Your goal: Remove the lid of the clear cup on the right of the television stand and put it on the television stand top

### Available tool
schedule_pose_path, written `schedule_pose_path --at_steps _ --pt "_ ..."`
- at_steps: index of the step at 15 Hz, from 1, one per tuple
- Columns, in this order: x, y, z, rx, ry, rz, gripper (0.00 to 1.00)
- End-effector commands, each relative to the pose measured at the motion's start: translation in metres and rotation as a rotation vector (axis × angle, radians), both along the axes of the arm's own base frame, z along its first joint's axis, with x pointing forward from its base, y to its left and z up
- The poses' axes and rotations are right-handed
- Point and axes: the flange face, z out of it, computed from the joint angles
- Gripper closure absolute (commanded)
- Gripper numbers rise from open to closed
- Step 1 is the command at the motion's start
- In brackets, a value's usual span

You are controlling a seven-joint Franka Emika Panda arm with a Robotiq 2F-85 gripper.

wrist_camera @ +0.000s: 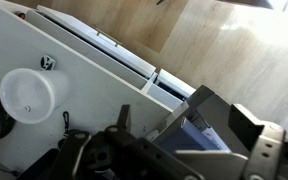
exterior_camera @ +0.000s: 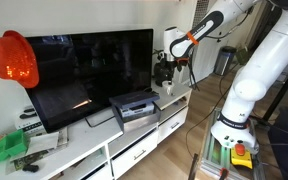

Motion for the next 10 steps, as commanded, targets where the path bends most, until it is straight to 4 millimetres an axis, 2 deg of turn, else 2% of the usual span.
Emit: schedule_pose_path --at_steps 1,6,8,10 --pt "0.001 0.003 0.003 -0.002 -0.005 0.005 0.00" --pt "0.000 0.004 0.009 -0.004 -0.016 0.007 0.00" --pt "0.017 -0.024 -0.018 -0.037 -0.027 -0.081 0.00" --pt "0.028 -0.048 -0.038 -0.043 -0.067 -0.098 0.00"
